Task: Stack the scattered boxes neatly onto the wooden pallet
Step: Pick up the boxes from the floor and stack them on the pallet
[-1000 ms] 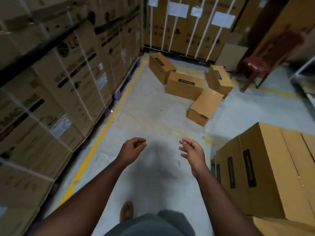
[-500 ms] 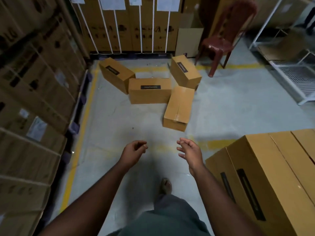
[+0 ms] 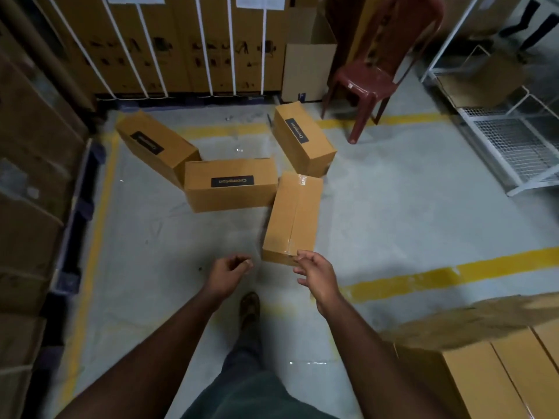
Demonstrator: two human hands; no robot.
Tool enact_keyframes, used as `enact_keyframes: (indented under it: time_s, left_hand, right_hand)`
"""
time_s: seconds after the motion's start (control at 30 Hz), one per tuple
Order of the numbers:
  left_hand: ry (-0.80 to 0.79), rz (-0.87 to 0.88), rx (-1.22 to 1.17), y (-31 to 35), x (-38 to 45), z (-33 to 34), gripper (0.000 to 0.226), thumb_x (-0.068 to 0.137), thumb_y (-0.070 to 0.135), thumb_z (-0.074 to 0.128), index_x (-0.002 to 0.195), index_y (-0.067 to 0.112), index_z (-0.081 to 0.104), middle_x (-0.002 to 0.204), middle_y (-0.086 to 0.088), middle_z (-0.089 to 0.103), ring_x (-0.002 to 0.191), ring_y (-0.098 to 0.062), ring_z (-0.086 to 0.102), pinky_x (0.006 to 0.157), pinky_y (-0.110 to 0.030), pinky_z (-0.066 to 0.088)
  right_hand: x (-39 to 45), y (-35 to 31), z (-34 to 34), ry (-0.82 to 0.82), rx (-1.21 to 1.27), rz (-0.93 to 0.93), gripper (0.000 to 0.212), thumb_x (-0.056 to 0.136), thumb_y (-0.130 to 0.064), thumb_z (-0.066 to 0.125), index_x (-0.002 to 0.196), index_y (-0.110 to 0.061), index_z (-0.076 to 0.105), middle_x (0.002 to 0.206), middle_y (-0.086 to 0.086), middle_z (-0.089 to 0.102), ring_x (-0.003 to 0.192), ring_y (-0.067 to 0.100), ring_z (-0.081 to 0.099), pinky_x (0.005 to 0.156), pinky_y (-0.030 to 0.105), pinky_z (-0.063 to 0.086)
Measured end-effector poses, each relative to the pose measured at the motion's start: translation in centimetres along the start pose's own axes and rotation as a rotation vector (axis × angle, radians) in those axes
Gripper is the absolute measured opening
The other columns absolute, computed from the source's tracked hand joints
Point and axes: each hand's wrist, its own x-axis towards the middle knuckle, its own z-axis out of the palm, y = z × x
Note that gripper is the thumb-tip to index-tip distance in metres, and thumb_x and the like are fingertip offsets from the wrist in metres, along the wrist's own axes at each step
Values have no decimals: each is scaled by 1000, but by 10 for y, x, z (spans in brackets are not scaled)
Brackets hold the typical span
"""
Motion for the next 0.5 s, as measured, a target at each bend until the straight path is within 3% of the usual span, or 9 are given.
enact_keyframes:
  time_s: [0.13, 0.27, 0.37, 0.5]
  left_hand:
    - [-48, -38, 61, 0, 102, 5, 17, 100, 15, 67, 116, 17, 73, 99, 3, 75, 90, -5, 71, 81, -22, 54]
    - [-101, -167, 97, -25, 197, 20, 13, 101, 26, 66, 112, 24, 73, 99, 2, 77, 92, -14, 72, 78, -27, 54]
    - [-98, -220, 114, -71, 278, 45, 10, 100, 28, 67, 102, 38, 70, 95, 6, 76, 89, -5, 72, 72, -19, 56]
    - [-98, -325, 161, -163, 392, 95, 29, 95, 30, 74, 122, 24, 66, 113, 4, 71, 108, -17, 67, 82, -24, 51]
  right_hand:
    - [92, -12, 16, 41, -14, 70, 10, 103, -24, 64, 105, -28, 73, 108, -1, 76, 97, 18, 74, 73, 28, 57]
    - [183, 5, 26, 86, 36, 179, 10, 103, -25, 65, 108, -27, 72, 109, -3, 78, 99, 21, 75, 75, 30, 57]
    - [268, 45, 36, 103, 88, 271, 12, 102, -22, 65, 113, -25, 71, 109, -1, 78, 103, 25, 74, 77, 34, 57]
    - [394, 127, 54, 121, 150, 369, 26, 100, -22, 68, 125, -23, 68, 119, 1, 73, 108, 20, 70, 85, 37, 58]
